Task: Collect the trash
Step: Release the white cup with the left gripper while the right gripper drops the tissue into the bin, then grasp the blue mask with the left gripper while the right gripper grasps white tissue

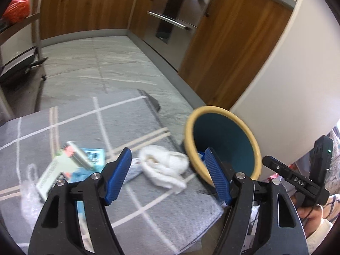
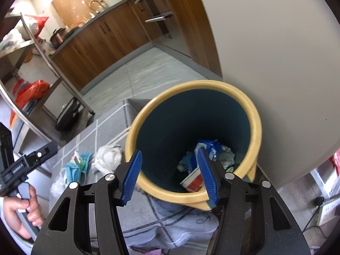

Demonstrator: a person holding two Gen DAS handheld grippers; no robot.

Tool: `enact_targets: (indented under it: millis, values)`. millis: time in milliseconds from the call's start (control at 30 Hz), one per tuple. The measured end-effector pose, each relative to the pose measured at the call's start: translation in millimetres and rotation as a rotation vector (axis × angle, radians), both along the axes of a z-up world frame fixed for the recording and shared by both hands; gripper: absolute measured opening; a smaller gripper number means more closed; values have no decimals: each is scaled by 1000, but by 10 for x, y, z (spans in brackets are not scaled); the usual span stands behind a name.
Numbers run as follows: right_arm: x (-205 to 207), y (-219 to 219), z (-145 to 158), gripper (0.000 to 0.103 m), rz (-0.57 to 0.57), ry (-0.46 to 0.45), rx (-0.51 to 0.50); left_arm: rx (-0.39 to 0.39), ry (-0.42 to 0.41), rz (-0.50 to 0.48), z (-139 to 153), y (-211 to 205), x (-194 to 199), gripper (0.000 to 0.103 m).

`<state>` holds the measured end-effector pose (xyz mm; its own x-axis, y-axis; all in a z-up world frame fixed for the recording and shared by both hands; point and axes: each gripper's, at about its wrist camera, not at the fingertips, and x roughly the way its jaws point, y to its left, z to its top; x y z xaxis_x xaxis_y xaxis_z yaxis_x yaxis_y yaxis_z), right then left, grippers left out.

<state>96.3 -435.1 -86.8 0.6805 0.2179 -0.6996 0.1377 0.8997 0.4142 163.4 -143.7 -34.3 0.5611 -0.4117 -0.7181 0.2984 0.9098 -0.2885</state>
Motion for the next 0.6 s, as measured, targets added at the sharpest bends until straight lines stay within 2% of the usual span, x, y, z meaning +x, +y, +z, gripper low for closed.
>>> enact_targets:
  millis: [333,600]
  values:
    - [44,305,83,56,64,-11,-12,43,52,137,-248,642,-42,72]
    - [113,625,117,56,126,-12,-32,125,106,121,-591,756,-58,72]
